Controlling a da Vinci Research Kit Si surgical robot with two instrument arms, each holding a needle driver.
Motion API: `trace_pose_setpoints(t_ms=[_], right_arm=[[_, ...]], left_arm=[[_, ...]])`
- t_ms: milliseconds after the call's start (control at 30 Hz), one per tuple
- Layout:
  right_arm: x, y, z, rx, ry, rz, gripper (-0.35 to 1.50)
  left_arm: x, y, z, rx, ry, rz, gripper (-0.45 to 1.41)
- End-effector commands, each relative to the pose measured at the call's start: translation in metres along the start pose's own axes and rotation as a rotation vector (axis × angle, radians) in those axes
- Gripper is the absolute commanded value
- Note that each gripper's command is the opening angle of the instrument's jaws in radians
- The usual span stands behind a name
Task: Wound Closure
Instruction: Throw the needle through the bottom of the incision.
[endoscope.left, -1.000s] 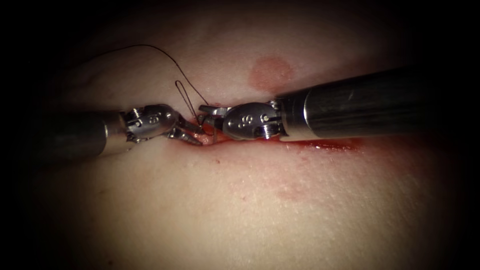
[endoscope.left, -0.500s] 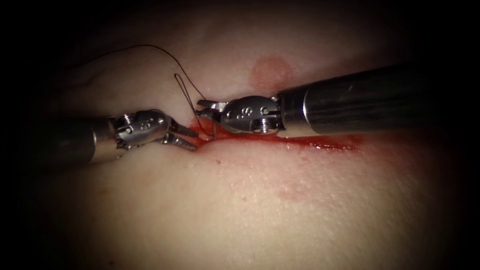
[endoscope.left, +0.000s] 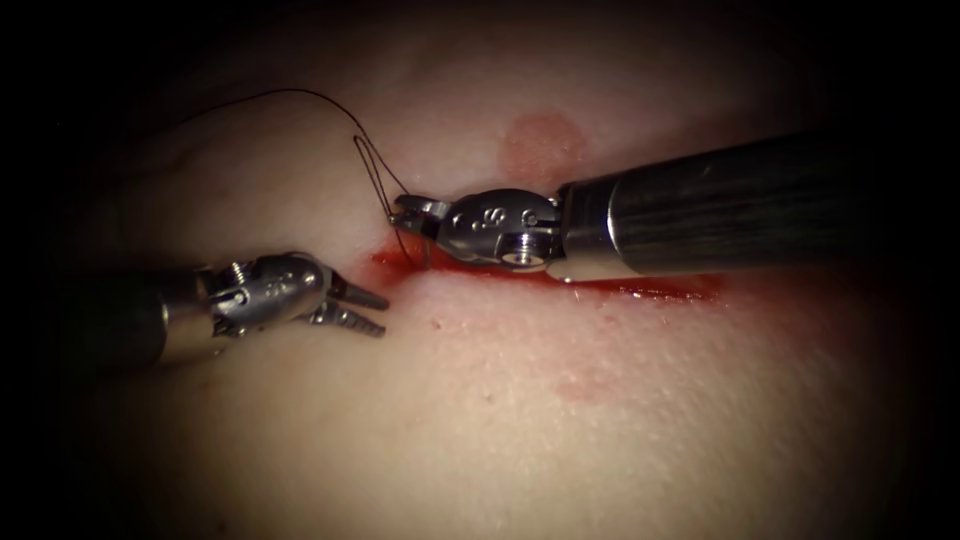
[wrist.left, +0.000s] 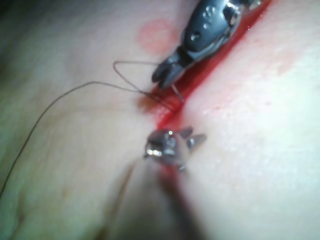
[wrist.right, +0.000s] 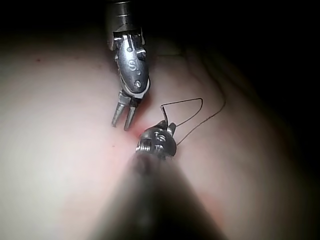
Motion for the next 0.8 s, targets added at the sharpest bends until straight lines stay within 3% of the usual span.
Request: trace_pose_setpoints(t_ms=[33,433,800], right_arm=[[-0.0002,-0.0006,0.0004,-0.028,-0.017,0.011,-0.35],[-0.0013,0.0000,-0.0010,-0.213,-0.083,0.064,-0.35],[-0.0021,-0.0008,0.0015,-0.237,-0.101,-0.057,-0.35]], left_arm=[[-0.0003,-0.0002,0.0009,-0.001,0.000,0.000,-0.10],[-0.0004,0.0002,0.0011,0.005,-0.001,0.002,-0.12],[-0.0005,0.0004,0.0011,0.007,-0.001,0.000,-0.13]])
